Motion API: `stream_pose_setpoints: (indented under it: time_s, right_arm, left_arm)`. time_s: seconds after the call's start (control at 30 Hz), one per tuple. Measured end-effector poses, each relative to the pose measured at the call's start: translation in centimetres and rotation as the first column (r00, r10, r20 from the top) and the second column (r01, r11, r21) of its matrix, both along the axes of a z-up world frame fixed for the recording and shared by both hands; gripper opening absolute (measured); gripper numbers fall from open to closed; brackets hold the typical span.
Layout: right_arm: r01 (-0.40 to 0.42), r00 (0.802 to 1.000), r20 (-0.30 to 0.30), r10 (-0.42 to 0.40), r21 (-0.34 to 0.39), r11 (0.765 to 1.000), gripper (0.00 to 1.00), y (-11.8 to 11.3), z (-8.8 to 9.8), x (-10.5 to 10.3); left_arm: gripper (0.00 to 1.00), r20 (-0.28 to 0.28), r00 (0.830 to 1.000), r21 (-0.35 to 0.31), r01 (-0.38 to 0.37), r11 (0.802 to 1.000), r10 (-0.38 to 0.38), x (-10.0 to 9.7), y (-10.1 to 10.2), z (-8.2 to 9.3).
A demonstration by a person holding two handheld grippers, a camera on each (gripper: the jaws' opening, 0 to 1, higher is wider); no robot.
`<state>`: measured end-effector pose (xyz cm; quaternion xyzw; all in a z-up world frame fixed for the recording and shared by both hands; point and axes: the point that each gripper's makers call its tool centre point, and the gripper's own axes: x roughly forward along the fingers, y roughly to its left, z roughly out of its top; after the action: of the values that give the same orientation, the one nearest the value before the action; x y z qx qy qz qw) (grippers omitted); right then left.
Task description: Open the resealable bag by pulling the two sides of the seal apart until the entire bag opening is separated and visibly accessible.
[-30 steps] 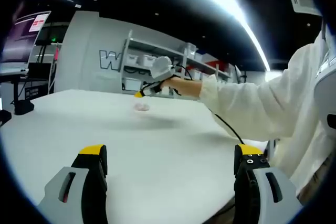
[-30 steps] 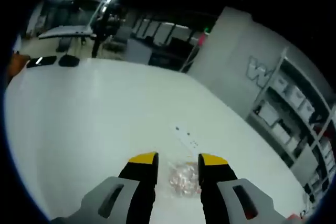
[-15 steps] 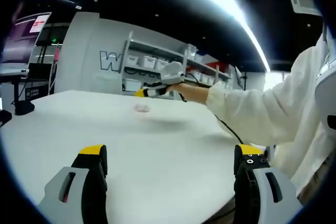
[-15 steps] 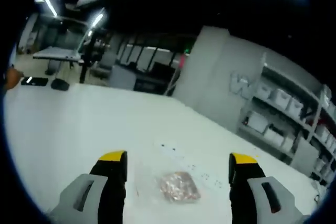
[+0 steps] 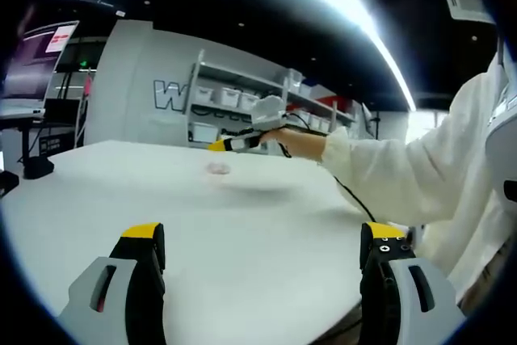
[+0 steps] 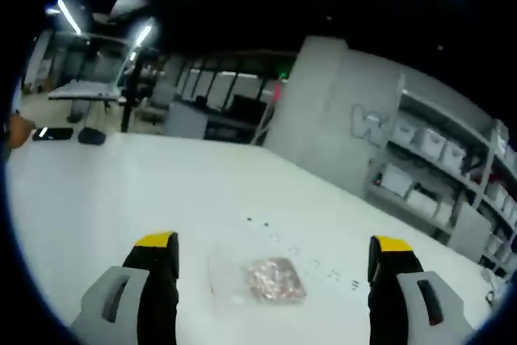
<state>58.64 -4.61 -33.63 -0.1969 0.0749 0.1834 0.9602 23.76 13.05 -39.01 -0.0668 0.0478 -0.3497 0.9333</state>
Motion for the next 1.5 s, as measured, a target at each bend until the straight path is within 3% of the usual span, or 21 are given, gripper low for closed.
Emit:
stream_pose_setpoints:
  time_s: [0.37,1.5]
  right_arm:
    - [0.01,0.999,0.041,-0.01,0.001,1.0,0.94,-1.6,1.9,-2.2]
    - [-0.056,0.995,0.083,0.056,0.002,0.998,0.87,-2.1,2.7,-10.6]
  left_arm:
    - [1.0,0.003,1.0,-0.003,0.01,1.0,-0.01,-0.2,-0.4,0.0]
    - [1.0,-0.004,1.0,-0.012,0.031,0.999,-0.031,-0.2,-1.1,-0.1]
